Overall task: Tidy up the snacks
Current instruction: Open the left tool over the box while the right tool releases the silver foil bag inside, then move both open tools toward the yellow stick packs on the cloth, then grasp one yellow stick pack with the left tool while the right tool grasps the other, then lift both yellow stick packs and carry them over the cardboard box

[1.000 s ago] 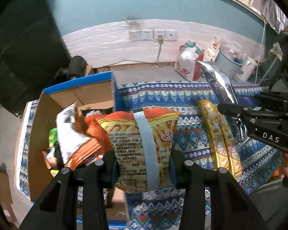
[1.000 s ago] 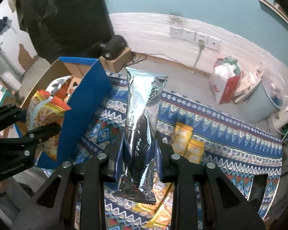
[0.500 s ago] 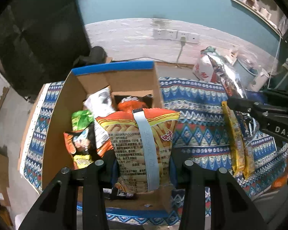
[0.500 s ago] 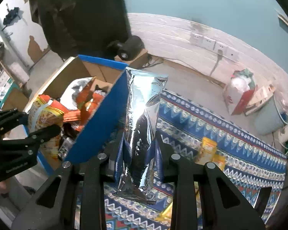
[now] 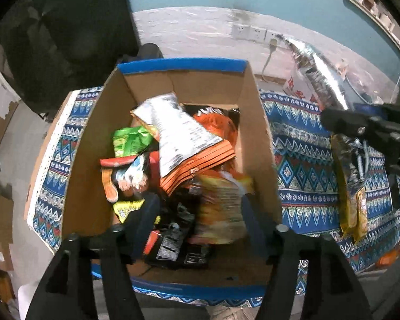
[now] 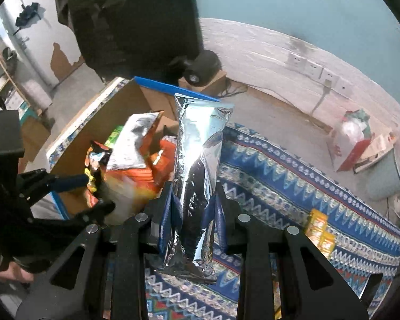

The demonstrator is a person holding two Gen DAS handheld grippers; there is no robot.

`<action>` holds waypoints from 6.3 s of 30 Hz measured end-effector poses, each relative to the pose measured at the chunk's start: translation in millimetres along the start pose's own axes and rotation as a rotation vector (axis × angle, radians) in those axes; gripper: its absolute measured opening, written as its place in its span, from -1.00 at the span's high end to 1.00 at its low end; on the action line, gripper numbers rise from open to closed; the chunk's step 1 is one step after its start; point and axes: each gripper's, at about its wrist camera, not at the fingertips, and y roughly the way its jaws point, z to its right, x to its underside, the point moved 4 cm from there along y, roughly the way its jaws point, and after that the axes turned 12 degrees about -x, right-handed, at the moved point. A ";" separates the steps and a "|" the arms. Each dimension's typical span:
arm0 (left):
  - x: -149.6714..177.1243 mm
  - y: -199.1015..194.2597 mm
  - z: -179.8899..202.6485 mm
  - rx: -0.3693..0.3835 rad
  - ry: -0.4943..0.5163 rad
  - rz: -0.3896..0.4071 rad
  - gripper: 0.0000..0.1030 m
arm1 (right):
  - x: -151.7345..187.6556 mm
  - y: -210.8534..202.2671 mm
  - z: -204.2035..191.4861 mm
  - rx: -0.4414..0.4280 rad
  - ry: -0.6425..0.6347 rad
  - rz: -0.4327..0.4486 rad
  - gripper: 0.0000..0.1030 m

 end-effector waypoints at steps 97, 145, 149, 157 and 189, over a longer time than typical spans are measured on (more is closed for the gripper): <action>-18.1 -3.0 174.1 0.006 0.307 0.063 -0.54 | 123.2 -54.0 160.2 0.205 0.286 -0.069 -0.21; -4.1 62.4 340.2 0.104 0.334 -0.206 -0.57 | 219.0 -53.5 278.5 0.229 0.507 -0.136 0.22; -0.3 67.3 348.8 0.089 0.350 -0.198 -0.57 | 223.0 -50.4 276.9 0.233 0.506 -0.124 0.22; 6.4 80.5 341.6 0.100 0.363 -0.162 -0.30 | 221.1 -37.6 273.1 0.264 0.455 -0.106 0.23; -3.1 -10.8 242.0 0.111 0.376 0.013 0.39 | 177.1 -91.9 213.0 0.245 0.378 -0.042 0.42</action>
